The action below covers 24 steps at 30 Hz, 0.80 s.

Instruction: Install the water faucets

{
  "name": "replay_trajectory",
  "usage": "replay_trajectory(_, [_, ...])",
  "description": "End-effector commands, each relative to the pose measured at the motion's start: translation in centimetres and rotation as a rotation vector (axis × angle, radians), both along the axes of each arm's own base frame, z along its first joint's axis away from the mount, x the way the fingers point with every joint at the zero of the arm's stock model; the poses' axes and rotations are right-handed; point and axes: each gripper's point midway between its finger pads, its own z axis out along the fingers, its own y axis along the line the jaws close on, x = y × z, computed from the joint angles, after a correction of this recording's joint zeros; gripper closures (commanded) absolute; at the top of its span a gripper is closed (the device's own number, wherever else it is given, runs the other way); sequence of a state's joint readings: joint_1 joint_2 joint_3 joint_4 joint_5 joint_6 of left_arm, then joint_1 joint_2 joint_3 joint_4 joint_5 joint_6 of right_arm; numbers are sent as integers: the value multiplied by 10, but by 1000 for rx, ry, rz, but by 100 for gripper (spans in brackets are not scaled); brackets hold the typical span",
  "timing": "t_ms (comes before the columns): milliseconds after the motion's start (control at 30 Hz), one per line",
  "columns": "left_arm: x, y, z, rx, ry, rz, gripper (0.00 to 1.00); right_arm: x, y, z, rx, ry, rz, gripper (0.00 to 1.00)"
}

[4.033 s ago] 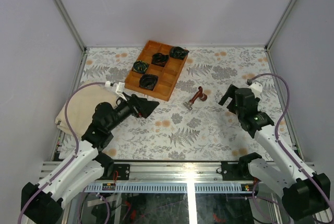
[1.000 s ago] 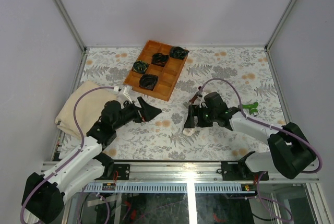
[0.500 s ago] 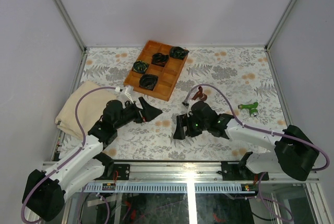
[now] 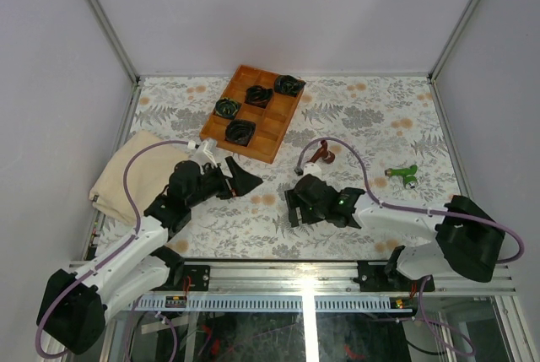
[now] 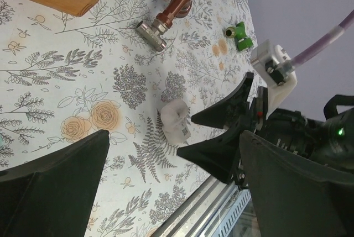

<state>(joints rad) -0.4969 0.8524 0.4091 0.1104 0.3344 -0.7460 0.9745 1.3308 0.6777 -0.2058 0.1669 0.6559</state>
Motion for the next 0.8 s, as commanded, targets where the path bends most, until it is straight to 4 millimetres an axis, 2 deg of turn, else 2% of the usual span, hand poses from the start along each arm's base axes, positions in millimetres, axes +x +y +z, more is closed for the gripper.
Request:
replay_trajectory(0, [6,-1,15,-14,-50,6,0,9,22,9,-9,-56,-54,20])
replay_trajectory(133, [7,1,11,-5,-36,25,0,25,12,-1,-105,-113,-112,31])
replay_trajectory(200, [7,1,9,-5,-22,29,0,29,9,-5,-135,-129,-113,40])
replay_trajectory(367, [9,5,4,-10,6,70,0,26,6,-14,-163,-123,-78,57])
replay_trajectory(433, [8,4,5,-23,2,60,0,25,10,-10,-131,-145,-33,68])
replay_trajectory(533, [4,-4,11,-71,18,27,0,22,29,13,22,-242,114,76])
replay_trajectory(567, [-1,-9,15,-102,22,-10,0,20,39,32,118,-303,170,76])
replay_trajectory(667, [-18,-30,30,-197,55,-163,0,5,53,72,331,-499,357,76])
replay_trajectory(767, [-30,-44,38,-253,129,-283,0,-8,55,100,421,-685,513,77])
